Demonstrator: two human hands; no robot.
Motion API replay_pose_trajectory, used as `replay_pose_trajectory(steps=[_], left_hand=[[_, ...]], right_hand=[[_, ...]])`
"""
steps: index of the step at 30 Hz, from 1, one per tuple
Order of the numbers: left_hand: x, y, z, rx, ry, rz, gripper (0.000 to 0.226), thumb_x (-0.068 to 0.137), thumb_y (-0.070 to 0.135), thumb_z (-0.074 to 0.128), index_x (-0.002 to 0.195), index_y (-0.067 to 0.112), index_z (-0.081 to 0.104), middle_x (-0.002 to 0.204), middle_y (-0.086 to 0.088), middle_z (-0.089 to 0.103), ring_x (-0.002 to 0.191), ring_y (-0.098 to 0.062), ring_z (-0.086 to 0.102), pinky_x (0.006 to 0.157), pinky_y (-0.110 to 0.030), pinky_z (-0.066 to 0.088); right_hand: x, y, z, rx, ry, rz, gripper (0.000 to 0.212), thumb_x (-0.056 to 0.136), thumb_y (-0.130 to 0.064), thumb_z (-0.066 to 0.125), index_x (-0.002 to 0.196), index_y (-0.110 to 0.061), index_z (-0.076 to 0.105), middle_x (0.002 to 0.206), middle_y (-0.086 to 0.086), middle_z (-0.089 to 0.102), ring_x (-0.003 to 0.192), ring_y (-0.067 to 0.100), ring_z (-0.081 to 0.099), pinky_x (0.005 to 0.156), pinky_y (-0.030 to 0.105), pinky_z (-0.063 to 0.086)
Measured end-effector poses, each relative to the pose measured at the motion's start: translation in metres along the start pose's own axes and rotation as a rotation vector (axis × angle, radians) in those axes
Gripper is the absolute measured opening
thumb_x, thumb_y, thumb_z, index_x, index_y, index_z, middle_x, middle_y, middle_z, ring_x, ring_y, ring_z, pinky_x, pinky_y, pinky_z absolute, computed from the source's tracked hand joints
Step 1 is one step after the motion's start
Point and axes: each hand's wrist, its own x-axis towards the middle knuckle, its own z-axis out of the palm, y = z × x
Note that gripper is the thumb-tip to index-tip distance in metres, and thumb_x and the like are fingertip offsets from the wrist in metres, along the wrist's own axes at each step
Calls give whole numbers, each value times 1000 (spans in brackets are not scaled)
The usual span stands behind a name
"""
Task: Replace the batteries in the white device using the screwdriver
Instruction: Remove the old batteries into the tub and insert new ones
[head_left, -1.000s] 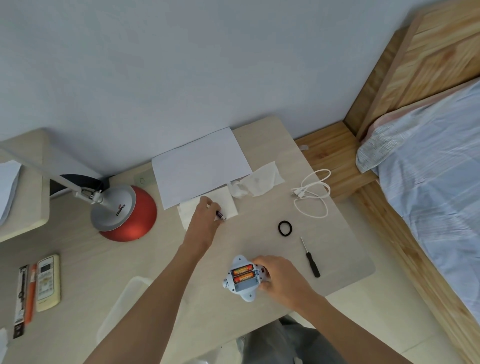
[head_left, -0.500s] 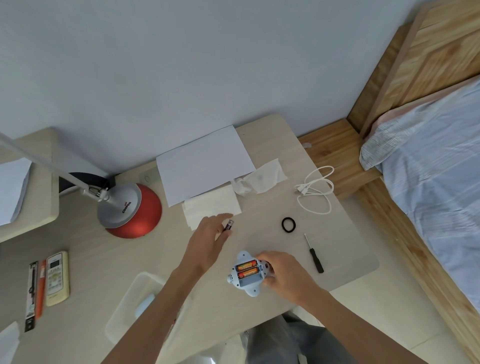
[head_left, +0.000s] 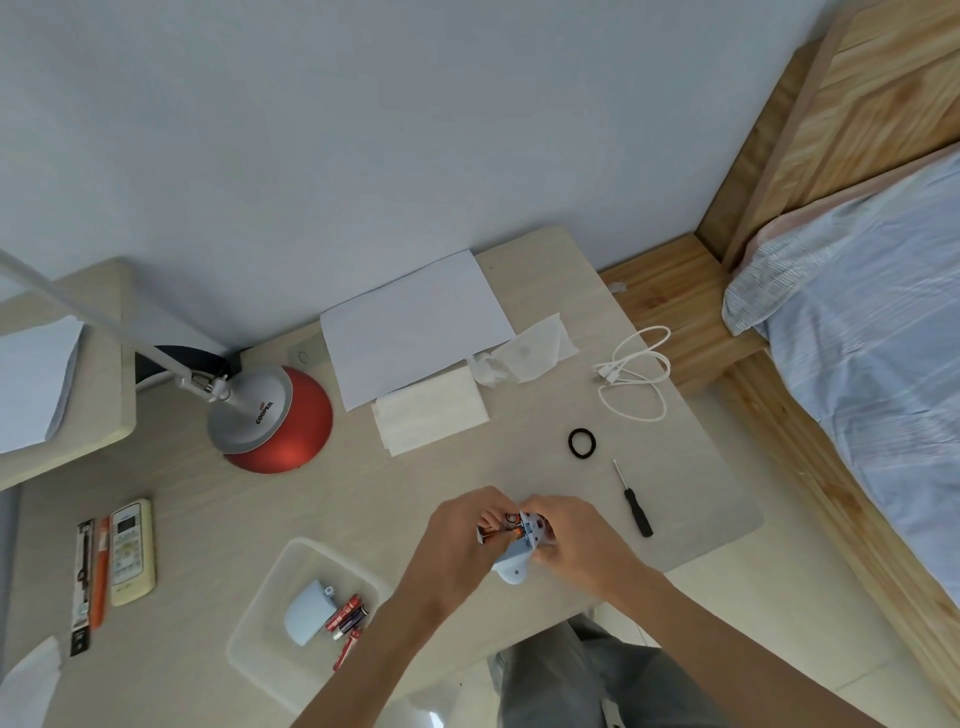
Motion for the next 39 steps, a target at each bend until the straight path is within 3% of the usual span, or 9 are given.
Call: replay_pose_trajectory(steps=[4,6,11,21,25,33,39], left_hand=[[-2,-2,9,79,-28,-10,8,88,26,74,96,26,73,90,10,73,81,-12,68,79,-36,56],[-4,-3,11,163,-27,30,14,88,30,74,96,20,75,93,5,75,82,-15,67,79,-37,56],[-6,-15,15,214,-1,78,18,90,34,80,106,27,80,103,10,75,92,-8,63,83,-23,50],[-1,-27,18,260,-2,208,17,94,36,75,110,33,81,98,15,66,88,-7,41,75,-16,37],[-1,-31,20,280,4,240,16,93,35,78,108,33,83,96,12,60,90,-13,42,77,-26,43],[2,-34,23,358,40,305,11,88,39,82,99,40,82,115,12,55,104,-15,47,85,-28,46],[-2,-44,27,264,18,236,12,93,39,78,103,43,82,129,17,51,118,-10,44,91,-21,49]], right_hand=[[1,-1,0,-7,-6,13,44,89,-31,81,129,-30,62,116,-8,72,107,11,68,99,27,57],[1,-1,-1,-3,-7,12,41,88,-29,81,126,-31,63,113,-9,73,103,10,68,98,31,59],[3,-2,0,-9,-16,9,43,90,-31,81,128,-32,62,117,-9,72,107,11,68,101,31,57],[0,-4,-1,-4,-14,-39,40,91,-32,77,128,-32,62,113,-11,70,101,8,65,97,24,54],[-1,-7,-3,-4,-29,-55,39,91,-27,76,128,-31,64,112,-10,70,99,9,65,93,24,54],[-4,-8,-4,-23,-25,-42,39,92,-27,76,128,-32,63,112,-13,70,100,7,66,92,19,51],[-4,-5,-2,-48,-30,-33,41,90,-26,76,127,-34,59,113,-12,70,100,6,65,93,25,56]])
